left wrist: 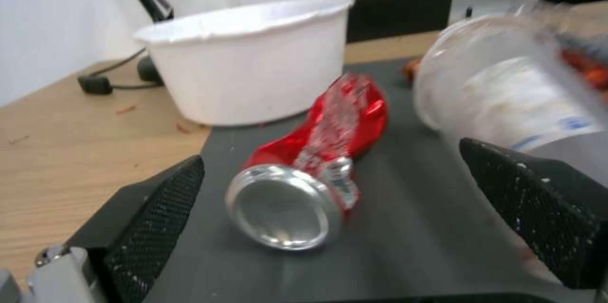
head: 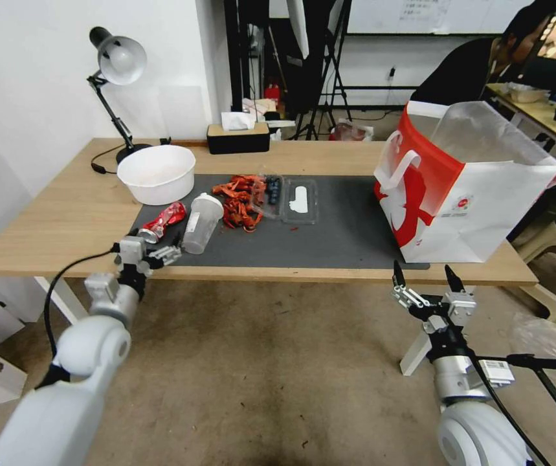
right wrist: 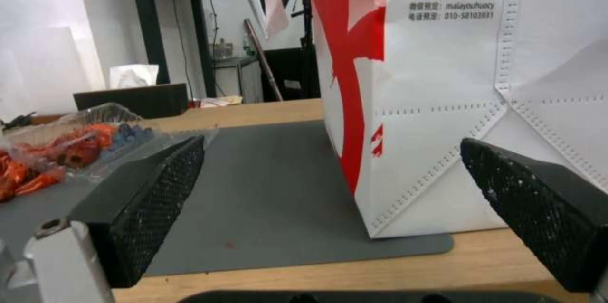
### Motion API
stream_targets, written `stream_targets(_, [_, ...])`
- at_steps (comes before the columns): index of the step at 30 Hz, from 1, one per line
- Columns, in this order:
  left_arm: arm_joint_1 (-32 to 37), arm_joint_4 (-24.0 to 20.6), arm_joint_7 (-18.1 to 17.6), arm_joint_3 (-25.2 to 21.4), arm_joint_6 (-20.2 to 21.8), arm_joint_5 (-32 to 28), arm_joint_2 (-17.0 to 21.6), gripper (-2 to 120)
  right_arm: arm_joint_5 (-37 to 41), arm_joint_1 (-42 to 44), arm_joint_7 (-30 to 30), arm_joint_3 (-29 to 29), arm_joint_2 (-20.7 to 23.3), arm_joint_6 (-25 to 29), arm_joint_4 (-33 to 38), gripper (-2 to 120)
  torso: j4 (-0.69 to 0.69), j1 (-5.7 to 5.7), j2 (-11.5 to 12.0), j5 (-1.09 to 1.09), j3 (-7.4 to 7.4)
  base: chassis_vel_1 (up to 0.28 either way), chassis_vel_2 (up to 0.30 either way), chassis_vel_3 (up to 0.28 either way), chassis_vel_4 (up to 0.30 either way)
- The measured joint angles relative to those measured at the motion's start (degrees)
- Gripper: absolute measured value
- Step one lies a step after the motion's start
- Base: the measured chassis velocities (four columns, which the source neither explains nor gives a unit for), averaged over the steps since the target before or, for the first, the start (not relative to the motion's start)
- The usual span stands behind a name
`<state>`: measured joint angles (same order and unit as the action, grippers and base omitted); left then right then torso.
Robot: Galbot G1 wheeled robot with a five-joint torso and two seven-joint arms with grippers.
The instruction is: Pick up the trash from the table and place it into the takeout bag.
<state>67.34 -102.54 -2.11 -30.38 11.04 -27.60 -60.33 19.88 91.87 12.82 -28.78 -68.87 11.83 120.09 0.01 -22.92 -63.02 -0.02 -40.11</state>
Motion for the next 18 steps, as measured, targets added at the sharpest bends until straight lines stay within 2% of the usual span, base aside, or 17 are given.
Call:
stream_targets(7, [-4.1,3.0,0.4,1.9,5.1,-4.2,4.2,100,-0.5,-0.2,0.0,0.1,-0.4,-0.1,-0.1,100,-0.01,0.00,0.0,0.01,0.00,0.000,0.000,0.000,0.000])
stream_targets(18, [-5.2,3.9,2.0,2.6,8.4,-8.1,6.5,99,-0.5,-0.9,0.1,0.2,-0.6,-0.1,-0.6,100,-0.01,-0.01,0.0,0.01,0.01,0.000,0.000,0.000,0.000])
